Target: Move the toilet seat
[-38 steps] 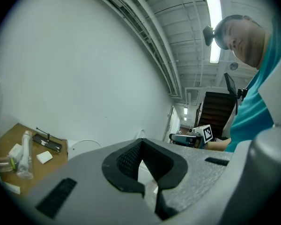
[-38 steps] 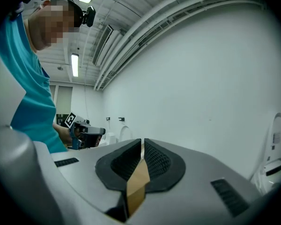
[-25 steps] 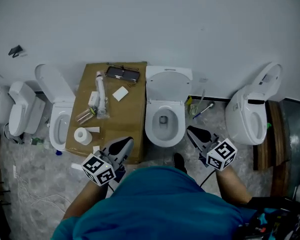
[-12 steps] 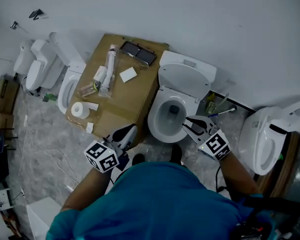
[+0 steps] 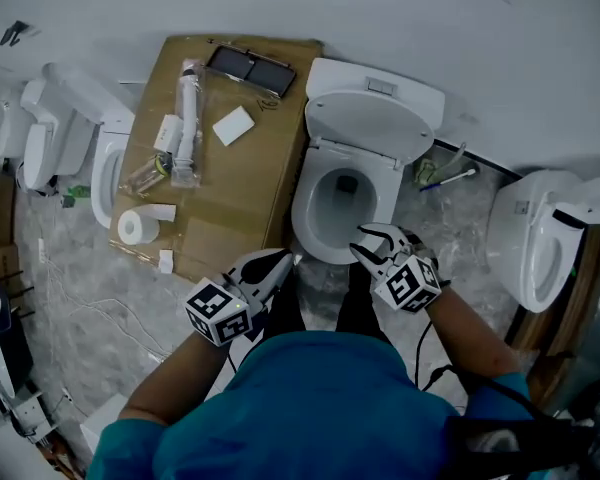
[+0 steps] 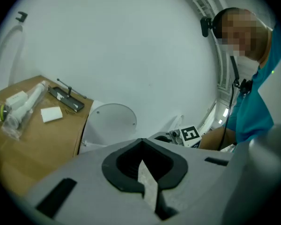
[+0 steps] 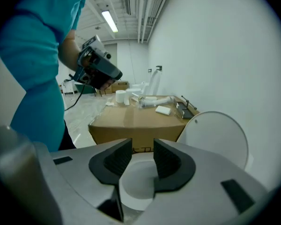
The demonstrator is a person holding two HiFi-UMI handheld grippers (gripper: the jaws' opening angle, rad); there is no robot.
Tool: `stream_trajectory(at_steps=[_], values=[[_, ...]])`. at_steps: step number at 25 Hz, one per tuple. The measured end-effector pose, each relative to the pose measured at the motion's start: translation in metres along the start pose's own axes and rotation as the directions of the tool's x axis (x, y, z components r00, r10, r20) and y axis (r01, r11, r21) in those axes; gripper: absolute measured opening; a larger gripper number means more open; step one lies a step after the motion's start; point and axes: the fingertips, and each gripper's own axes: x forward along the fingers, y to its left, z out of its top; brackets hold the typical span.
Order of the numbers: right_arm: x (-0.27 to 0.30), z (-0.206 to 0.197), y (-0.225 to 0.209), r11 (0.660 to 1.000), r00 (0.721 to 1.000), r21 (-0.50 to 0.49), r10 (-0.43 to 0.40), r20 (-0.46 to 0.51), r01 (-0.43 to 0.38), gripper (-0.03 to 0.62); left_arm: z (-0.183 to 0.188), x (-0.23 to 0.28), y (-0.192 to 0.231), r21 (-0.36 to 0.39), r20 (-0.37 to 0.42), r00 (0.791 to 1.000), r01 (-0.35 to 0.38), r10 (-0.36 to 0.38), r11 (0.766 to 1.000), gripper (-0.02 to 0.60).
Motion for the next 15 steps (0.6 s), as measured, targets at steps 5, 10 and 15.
stream_trajectory(at_steps=[5, 10, 15], values=[[0.069, -0.065, 0.025, 0.997, 0.992, -0.078, 0.017, -0.121, -0.027, 0.143, -0.051, 0.031, 0.04, 0.039, -0.132, 0.991, 0.025, -0.02, 0.999, -0.008], [0.117, -0.147, 0.055, 0.983, 0.965, -0.143, 0.078, -0.249, -0.117, 0.161, -0.093, 0.051, 0.06, 0.028, -0.18, 0.984, 0.019, -0.014, 0.999, -0.008], [0.152, -0.221, 0.078, 0.959, 0.927, -0.192, 0.13, -0.353, -0.208, 0.189, -0.138, 0.068, 0.081, 0.007, -0.233, 0.972, -0.013, 0.014, 1.0, -0.008]])
